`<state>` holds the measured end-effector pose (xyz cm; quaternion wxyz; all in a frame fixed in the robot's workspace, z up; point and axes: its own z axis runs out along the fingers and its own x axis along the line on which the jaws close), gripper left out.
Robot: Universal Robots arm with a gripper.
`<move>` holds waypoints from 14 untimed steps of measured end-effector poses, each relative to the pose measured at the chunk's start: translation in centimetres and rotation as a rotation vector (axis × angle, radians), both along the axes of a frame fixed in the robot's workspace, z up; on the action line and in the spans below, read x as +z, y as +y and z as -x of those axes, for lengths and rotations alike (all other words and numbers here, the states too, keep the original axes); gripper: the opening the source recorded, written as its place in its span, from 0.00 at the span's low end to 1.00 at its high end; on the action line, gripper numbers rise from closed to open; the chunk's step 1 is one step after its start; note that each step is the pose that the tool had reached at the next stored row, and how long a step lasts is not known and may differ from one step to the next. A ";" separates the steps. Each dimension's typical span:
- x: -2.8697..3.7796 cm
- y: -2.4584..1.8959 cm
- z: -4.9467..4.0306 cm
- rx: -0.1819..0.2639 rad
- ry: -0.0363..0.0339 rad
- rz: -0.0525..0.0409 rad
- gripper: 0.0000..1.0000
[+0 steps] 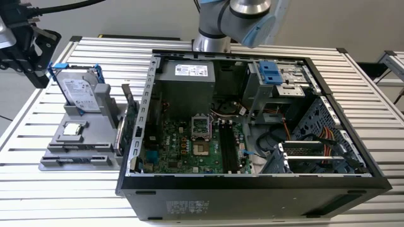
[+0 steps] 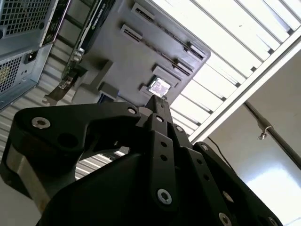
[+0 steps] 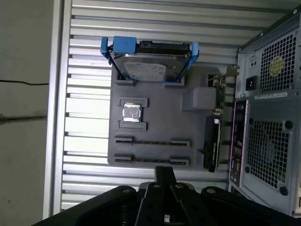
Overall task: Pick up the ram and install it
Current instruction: 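Reach for the ram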
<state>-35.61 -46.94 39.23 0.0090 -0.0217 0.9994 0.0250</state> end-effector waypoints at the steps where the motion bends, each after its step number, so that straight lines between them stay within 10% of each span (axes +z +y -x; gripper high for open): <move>1: 0.00 -0.10 0.02 0.000 0.0001 0.0001 0.00; 14: 0.00 -1.10 0.19 0.000 0.0001 0.0001 0.00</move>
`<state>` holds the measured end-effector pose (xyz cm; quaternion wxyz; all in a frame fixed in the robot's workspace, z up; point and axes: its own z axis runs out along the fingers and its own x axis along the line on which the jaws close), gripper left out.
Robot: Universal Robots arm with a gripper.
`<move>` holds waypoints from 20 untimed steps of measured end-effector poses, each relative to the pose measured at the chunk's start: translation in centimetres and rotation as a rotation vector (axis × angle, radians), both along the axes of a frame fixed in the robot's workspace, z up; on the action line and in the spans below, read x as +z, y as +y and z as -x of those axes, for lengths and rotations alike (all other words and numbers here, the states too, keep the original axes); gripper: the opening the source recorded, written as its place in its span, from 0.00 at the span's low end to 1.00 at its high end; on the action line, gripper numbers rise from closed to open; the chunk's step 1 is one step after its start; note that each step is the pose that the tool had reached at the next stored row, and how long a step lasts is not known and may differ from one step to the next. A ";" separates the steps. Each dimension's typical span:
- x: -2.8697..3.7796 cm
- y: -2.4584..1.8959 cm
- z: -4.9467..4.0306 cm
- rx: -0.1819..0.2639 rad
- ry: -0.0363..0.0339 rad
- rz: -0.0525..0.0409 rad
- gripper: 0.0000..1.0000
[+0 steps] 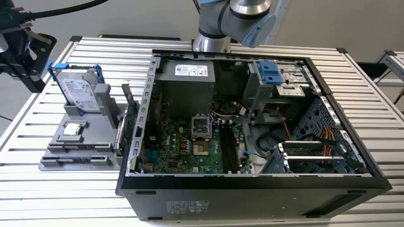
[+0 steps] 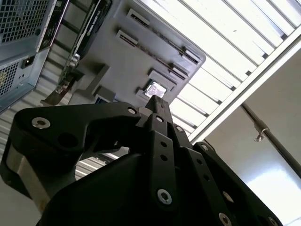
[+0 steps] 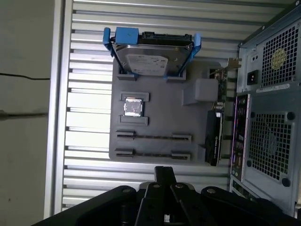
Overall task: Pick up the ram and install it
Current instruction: 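Reach for the ram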
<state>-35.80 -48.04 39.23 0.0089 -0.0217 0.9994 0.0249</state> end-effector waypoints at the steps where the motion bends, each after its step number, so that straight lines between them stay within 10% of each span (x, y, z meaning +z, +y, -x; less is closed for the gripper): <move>1: 0.00 -0.10 0.00 0.000 0.0000 0.0000 0.00; 20: 0.00 -0.73 0.02 -0.001 0.0000 0.0000 0.00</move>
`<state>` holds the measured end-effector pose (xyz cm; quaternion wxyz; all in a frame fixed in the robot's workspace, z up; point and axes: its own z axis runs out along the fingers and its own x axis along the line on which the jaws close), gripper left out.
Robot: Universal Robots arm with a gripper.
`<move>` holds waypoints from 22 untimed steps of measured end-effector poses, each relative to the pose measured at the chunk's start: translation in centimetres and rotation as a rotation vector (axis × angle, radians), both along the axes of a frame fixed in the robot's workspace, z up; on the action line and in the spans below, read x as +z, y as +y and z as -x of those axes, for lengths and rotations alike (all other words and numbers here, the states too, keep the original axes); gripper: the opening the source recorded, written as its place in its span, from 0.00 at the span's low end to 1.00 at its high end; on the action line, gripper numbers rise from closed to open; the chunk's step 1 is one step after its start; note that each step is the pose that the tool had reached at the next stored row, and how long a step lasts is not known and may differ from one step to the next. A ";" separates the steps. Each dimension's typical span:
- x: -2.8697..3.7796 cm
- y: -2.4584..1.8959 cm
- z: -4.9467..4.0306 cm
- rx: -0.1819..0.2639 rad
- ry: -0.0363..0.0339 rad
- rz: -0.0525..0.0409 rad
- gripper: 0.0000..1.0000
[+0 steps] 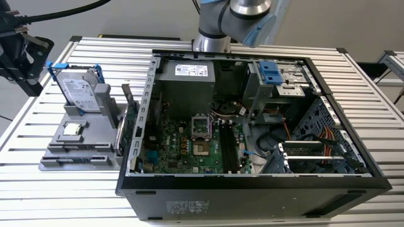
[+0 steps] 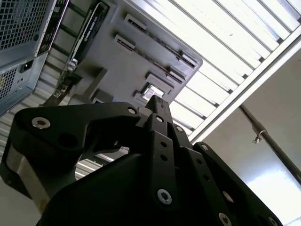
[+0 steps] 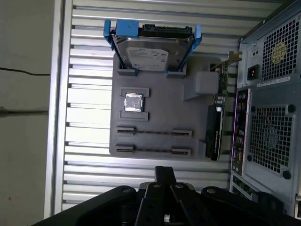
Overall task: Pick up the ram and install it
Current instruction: 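Reach for the ram, then pick up the ram and move it above insertion slot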
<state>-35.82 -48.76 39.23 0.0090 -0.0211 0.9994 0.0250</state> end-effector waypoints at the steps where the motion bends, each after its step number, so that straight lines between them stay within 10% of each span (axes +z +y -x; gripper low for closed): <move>1: 0.00 0.00 0.00 0.000 0.0000 0.0000 0.00; 22: 0.00 0.01 0.04 0.149 0.0000 0.0000 0.00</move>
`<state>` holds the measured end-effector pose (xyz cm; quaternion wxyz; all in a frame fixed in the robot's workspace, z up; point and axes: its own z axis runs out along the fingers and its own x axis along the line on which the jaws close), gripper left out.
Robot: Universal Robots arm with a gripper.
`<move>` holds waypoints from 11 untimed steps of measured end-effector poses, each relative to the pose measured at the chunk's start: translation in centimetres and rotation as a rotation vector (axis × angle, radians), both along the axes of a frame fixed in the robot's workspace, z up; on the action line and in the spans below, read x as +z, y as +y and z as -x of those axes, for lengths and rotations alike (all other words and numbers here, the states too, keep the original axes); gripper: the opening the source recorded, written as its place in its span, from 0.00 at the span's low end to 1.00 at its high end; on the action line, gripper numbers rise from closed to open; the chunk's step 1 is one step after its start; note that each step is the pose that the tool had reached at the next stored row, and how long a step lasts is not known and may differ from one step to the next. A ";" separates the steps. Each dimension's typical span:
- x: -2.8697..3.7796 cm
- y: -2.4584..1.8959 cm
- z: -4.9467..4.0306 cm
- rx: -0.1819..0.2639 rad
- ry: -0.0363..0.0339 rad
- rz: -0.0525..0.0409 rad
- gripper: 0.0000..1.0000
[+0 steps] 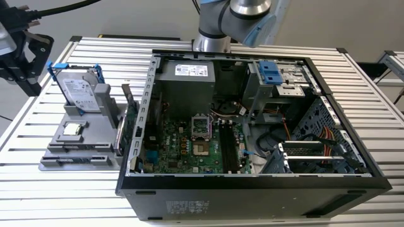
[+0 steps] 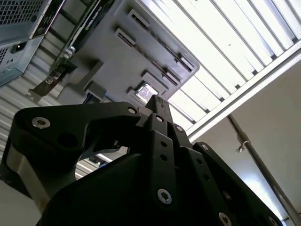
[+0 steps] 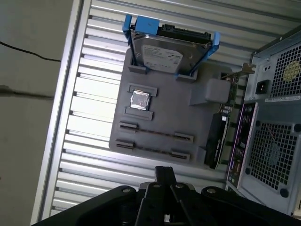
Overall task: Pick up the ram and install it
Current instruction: 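Pick up the ram and move it above insertion slot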
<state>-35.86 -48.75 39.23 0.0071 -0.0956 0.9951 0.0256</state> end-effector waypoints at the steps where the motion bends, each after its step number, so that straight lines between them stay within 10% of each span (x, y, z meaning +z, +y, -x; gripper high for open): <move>1: 0.00 0.00 0.00 0.010 0.0000 0.0000 0.00; 11: 0.00 0.00 0.00 0.120 0.0000 0.0000 0.00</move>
